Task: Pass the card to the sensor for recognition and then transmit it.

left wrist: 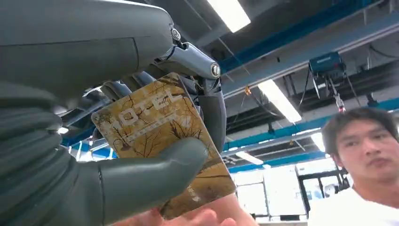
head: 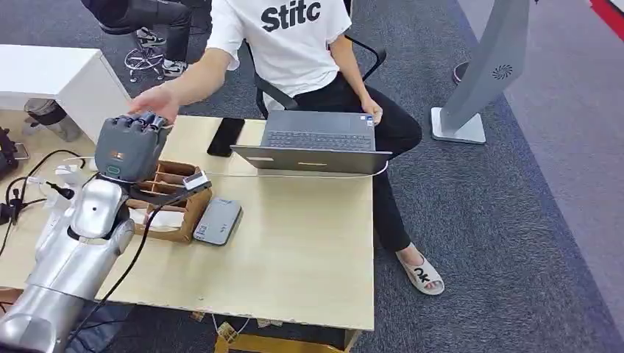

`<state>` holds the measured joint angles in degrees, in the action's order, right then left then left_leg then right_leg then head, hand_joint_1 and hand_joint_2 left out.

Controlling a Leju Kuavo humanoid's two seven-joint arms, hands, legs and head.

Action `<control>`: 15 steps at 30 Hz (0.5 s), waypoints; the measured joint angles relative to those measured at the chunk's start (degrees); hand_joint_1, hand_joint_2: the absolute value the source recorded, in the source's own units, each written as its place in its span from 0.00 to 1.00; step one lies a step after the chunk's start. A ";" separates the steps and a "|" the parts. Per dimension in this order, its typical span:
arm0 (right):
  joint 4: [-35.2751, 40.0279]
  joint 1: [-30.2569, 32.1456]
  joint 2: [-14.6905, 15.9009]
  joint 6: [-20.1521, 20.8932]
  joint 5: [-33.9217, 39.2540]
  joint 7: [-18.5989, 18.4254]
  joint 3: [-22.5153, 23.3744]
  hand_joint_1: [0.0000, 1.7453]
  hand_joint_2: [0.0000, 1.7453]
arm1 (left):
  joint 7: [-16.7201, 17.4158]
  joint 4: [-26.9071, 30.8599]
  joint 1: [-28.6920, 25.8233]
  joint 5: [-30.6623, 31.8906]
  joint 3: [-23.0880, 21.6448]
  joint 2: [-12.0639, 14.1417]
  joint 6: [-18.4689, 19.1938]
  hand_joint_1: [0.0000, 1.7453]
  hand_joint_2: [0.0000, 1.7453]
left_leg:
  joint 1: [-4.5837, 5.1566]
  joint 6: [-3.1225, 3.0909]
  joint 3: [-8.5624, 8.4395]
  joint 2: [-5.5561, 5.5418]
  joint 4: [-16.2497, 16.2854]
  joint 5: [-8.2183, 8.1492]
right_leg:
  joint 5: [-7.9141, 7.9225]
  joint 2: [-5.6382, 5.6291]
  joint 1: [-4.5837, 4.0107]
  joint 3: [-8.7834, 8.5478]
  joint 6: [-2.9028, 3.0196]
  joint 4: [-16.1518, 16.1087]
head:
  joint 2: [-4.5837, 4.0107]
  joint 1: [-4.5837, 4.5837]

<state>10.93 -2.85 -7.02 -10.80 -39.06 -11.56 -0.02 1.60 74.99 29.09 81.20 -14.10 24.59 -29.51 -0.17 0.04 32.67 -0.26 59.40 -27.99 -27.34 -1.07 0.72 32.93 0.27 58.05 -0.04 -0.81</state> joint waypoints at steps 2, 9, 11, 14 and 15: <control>0.00 -0.05 0.00 0.00 -1.96 -0.30 -0.04 0.00 1.00 | 0.00 0.65 -0.05 0.02 -0.02 -0.04 -0.41 1.00 1.00 | 0.00 0.00 0.00 -0.01 0.00 0.00 | 0.00 0.02 0.00 0.00 0.00 -0.01 | 0.02 0.00; 0.00 -0.21 -0.02 0.13 -3.73 -0.81 -0.26 0.00 1.00 | 0.00 1.53 -0.13 0.22 -0.02 -0.87 -2.38 1.00 1.00 | -0.01 0.00 0.00 -0.01 0.00 0.00 | 0.00 0.01 0.00 0.01 0.00 0.00 | 0.00 0.00; 0.00 -0.23 -0.07 0.15 -3.74 -0.79 -0.26 0.00 1.00 | 0.00 1.57 -0.14 0.24 -0.02 -1.18 -2.58 1.00 1.00 | -0.01 0.00 0.00 -0.01 0.00 0.00 | 0.00 0.01 0.00 0.01 0.00 0.00 | 0.02 0.00; 0.00 -0.26 -0.13 0.15 -3.74 -0.77 -0.26 0.00 1.00 | 0.00 1.64 -0.21 0.24 -0.02 -1.53 -2.73 0.00 1.00 | -0.01 0.01 0.01 -0.01 0.00 -0.01 | 0.00 0.01 0.00 0.02 0.00 0.00 | 0.00 0.00; 0.00 -0.27 -0.13 0.17 -3.74 -0.76 -0.26 0.00 1.00 | 0.00 1.66 -0.24 0.26 -0.02 -1.64 -2.75 0.00 1.00 | -0.01 0.01 0.01 -0.01 0.00 -0.01 | 0.00 0.00 0.00 0.02 0.00 0.00 | 0.00 0.00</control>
<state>10.93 -3.12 -7.15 -10.62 -42.80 -12.33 -0.28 1.60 76.65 28.85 81.46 -14.12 22.95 -32.26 -0.18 0.05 32.68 -0.27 59.40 -27.99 -27.34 -1.06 0.72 32.95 0.28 58.05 -0.04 -0.81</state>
